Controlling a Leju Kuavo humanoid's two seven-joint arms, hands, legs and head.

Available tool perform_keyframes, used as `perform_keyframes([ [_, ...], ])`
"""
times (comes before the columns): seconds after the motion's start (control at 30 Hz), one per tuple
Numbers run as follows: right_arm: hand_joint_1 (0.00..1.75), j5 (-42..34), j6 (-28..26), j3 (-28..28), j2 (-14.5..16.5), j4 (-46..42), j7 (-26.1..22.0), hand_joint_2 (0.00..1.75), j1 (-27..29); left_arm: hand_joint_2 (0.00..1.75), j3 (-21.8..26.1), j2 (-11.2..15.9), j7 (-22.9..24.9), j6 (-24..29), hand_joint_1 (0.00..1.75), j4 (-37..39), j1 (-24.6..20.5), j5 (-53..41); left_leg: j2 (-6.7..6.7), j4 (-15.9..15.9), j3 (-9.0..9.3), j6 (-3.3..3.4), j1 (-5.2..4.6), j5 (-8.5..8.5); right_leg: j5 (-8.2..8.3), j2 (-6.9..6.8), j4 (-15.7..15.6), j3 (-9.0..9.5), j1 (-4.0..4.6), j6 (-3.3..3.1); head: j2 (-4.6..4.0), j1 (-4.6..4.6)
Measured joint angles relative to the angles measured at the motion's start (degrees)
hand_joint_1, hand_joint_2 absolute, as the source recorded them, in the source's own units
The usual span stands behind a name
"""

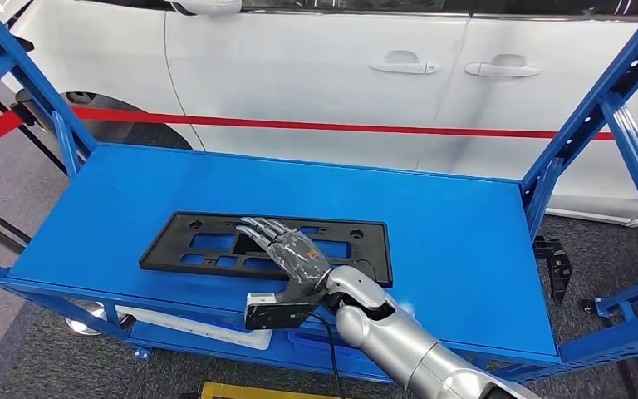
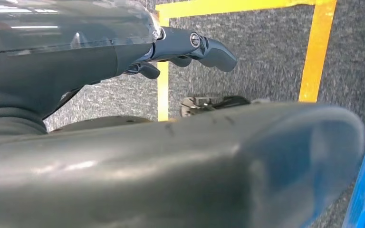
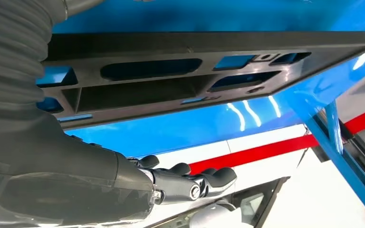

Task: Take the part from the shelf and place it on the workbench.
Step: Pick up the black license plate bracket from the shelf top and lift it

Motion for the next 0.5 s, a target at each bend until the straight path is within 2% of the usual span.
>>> perform_keyframes([
  [0.03, 0.00, 0.1, 0.1, 0.0, 0.1, 0.7, -0.1, 1.75, -0.1, 0.00, 0.0, 0.0, 0.0, 0.0, 0.00, 0.0, 0.0, 0.0, 0.00, 3.8, -1.81, -0.11, 0.01, -1.41, -0.03, -0.03, 0.0, -0.01, 0.10, -0.09, 0.00, 0.01],
  [0.07, 0.00, 0.1, 0.3, 0.0, 0.1, 1.4, -0.1, 1.75, -0.2, 0.00, 0.0, 0.0, 0.0, 0.0, 0.00, 0.0, 0.0, 0.0, 0.01, 6.2, -3.02, -0.17, 0.02, -1.90, -0.06, -0.05, 0.1, -0.01, 0.20, -0.13, 0.00, 0.01],
  [0.1, 0.00, 0.3, 0.4, 0.0, 0.1, 2.3, 0.0, 1.75, -0.5, 0.00, 0.0, 0.0, 0.0, 0.0, 0.00, 0.0, 0.0, 0.0, 0.01, 6.5, -3.26, -0.15, 0.01, -1.28, -0.10, -0.06, 0.2, -0.01, 0.27, -0.15, 0.00, 0.01],
  [0.13, 0.00, 0.4, 0.6, 0.0, 0.2, 3.4, 0.1, 1.75, -1.0, 0.00, 0.0, 0.0, 0.0, 0.0, 0.00, 0.0, 0.0, 0.0, 0.01, 4.5, -2.40, -0.05, 0.01, 0.38, -0.14, -0.02, 0.3, 0.00, 0.31, -0.14, -0.01, 0.01],
  [0.2, 0.00, 0.8, 0.6, -0.1, 0.4, 6.4, 0.1, 1.75, -2.8, 0.00, 0.0, 0.2, 0.0, 0.0, 0.00, 0.0, -0.2, 0.2, 0.02, -3.3, 1.15, 0.41, -0.07, 4.24, -0.26, 0.08, 0.5, 0.01, 0.44, 0.03, 0.00, 0.01],
  [0.23, 0.00, 0.9, 0.6, -0.1, 0.5, 8.1, 0.0, 1.75, -3.8, 0.00, 0.0, 0.2, -0.1, 0.0, 0.00, 0.0, -0.4, 0.3, 0.00, -6.6, 2.65, 0.72, -0.18, 5.36, -0.29, 0.13, 0.6, -0.06, 0.53, 0.22, 0.00, 0.01],
  [0.27, 0.00, 1.1, 0.6, -0.1, 0.6, 9.7, 0.0, 1.75, -4.6, 0.00, 0.0, 0.3, -0.2, 0.0, 0.00, 0.0, -0.5, 0.4, -0.03, -8.5, 3.48, 1.02, -0.32, 5.78, -0.27, 0.14, 0.6, -0.14, 0.60, 0.48, 0.00, 0.03],
  [0.37, 0.00, 1.8, 0.7, -0.2, 0.6, 13.8, 0.4, 1.75, -6.4, 0.00, 0.0, 0.4, -0.7, -0.3, 0.00, 0.0, -0.5, 0.7, -0.10, -9.5, 3.78, 1.99, -0.44, 5.94, -0.16, 0.08, 0.5, -0.24, 0.54, 1.42, 0.00, 0.07],
  [0.4, 0.00, 2.2, 0.9, -0.2, 0.5, 14.9, 0.7, 1.75, -7.1, 0.00, 0.0, 0.4, -0.9, -0.4, 0.00, 0.0, -0.5, 0.7, -0.07, -9.8, 3.87, 2.37, -0.33, 6.12, -0.60, 0.07, 1.0, -0.42, 0.48, 1.75, 0.00, 0.09],
  [0.43, 0.00, 2.5, 1.2, -0.2, 0.3, 16.0, 1.1, 1.75, -7.8, 0.00, 0.0, 0.4, -1.0, -0.6, 0.00, 0.0, -0.5, 0.8, -0.02, -10.0, 3.94, 2.70, -0.20, 6.32, -1.66, 0.07, 2.5, -1.09, 0.44, 2.05, 0.00, 0.11],
  [0.5, 0.00, 3.5, 2.4, -0.1, -0.1, 18.2, 1.7, 1.75, -9.1, 0.00, 0.1, 0.5, -1.3, -0.8, 0.00, 0.0, -0.5, 1.0, 0.06, -10.1, 3.93, 3.07, -0.14, 6.50, -5.08, 0.06, 8.8, -3.96, 0.31, 2.51, 0.00, 0.14],
])
